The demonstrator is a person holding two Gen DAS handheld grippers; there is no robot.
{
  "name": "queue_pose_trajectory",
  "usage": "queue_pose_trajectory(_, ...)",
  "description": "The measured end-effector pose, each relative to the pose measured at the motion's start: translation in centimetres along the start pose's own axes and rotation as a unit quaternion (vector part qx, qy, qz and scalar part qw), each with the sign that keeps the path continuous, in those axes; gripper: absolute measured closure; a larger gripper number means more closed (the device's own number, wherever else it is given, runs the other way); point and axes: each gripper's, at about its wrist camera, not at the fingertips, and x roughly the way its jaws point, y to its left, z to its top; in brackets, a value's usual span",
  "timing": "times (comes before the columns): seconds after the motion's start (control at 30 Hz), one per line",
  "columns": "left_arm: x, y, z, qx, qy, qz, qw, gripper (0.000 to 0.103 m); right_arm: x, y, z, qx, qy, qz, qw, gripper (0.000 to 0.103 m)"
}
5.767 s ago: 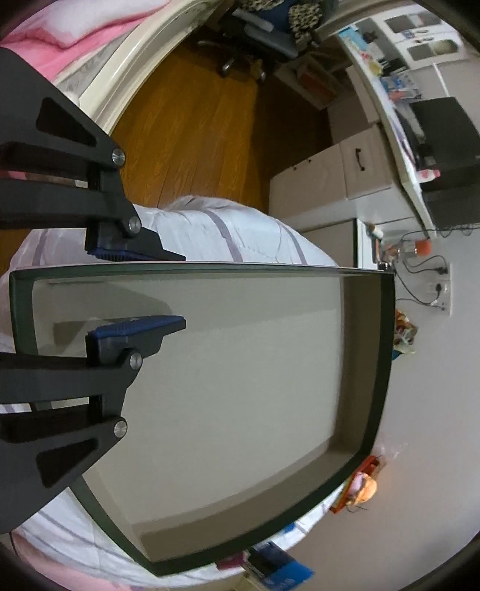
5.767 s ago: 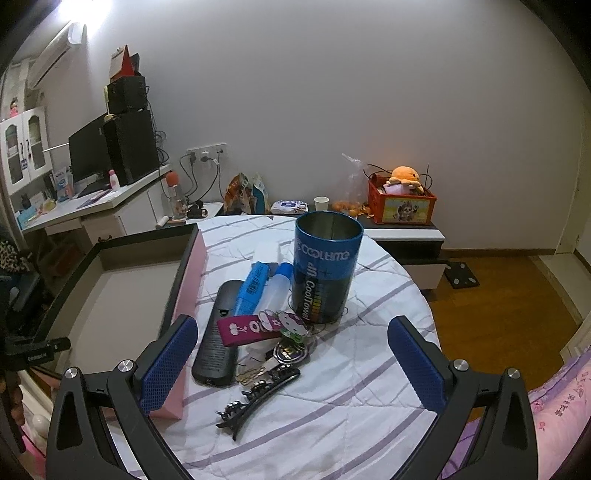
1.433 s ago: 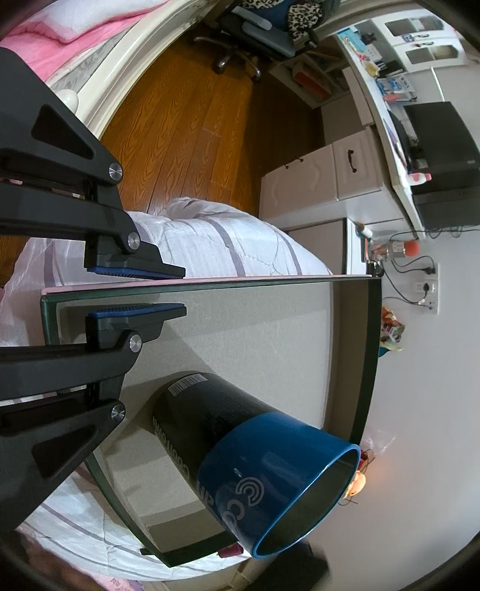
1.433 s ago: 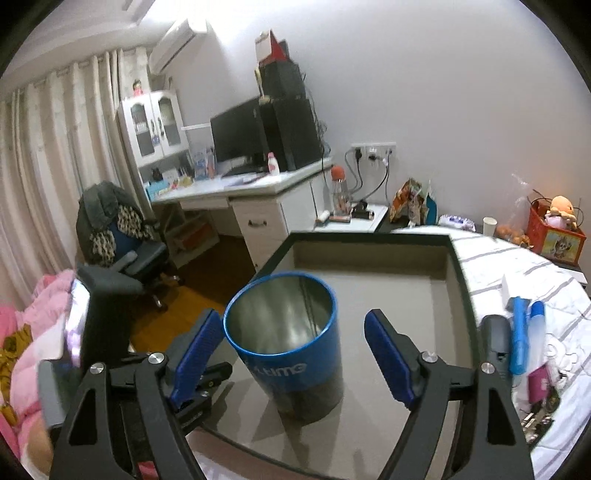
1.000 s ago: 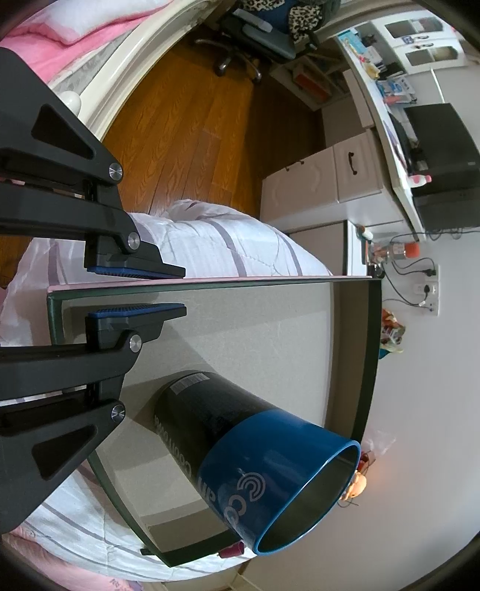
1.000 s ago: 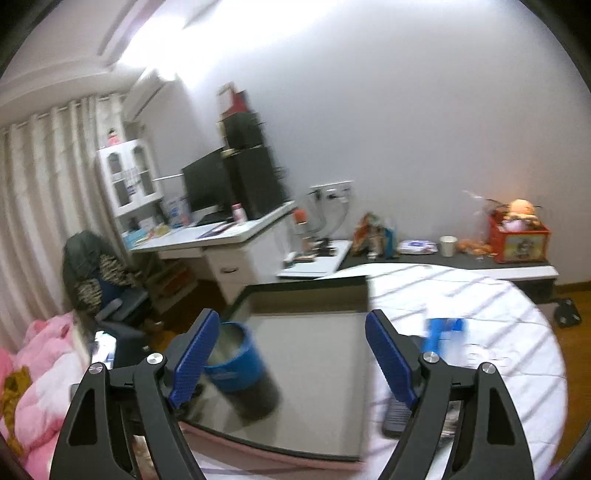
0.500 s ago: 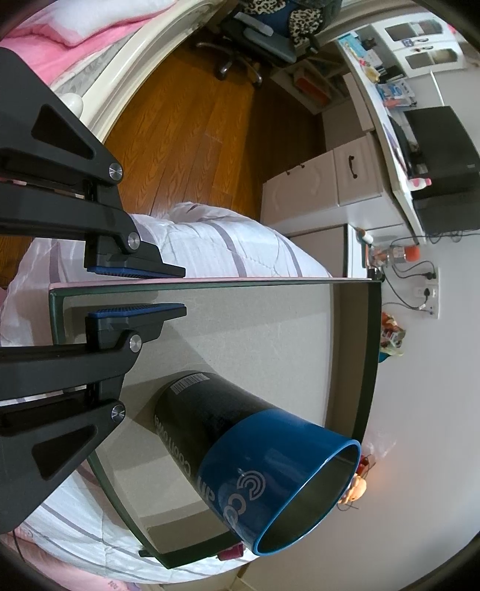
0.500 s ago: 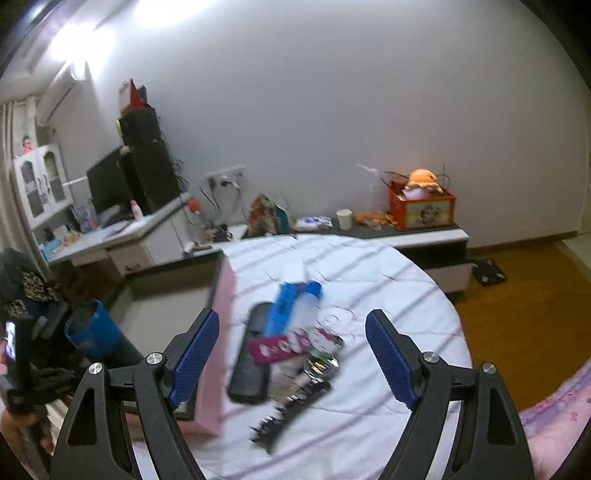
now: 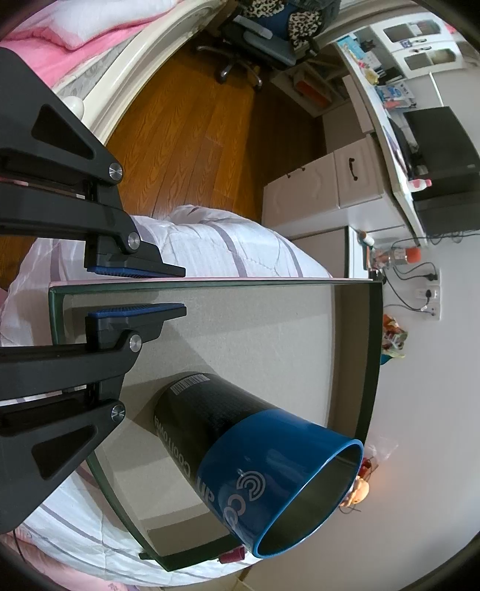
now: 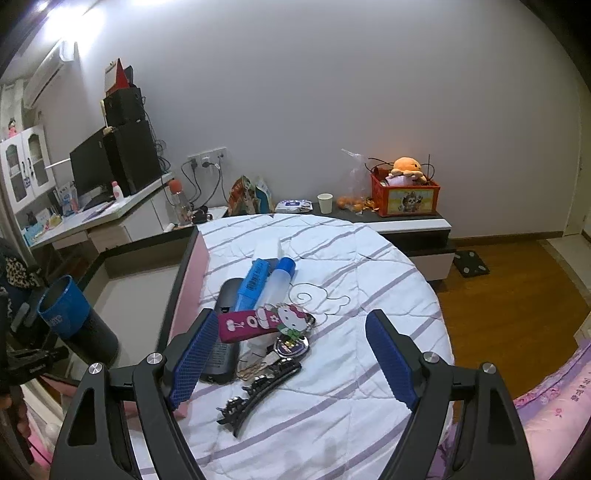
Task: Organize rigid objects
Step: 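Move the right gripper back to the bed and grasp the black hair clip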
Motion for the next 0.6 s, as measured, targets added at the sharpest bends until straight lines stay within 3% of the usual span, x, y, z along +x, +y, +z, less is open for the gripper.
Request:
queue_pose_trajectory(0.37,-0.1,-0.6,0.1,0.005,0.001,0.009,0.9999,0.092,0.9,-1.0,-0.5,0.003,0.020,-0.010,1.000,0.020)
queue_pose_trajectory(0.6,-0.2,-0.7,0.0,0.006,0.001,0.009,0.9999,0.092,2.8,-1.1,-1.6,-0.001,0.055,-0.003,0.998,0.020)
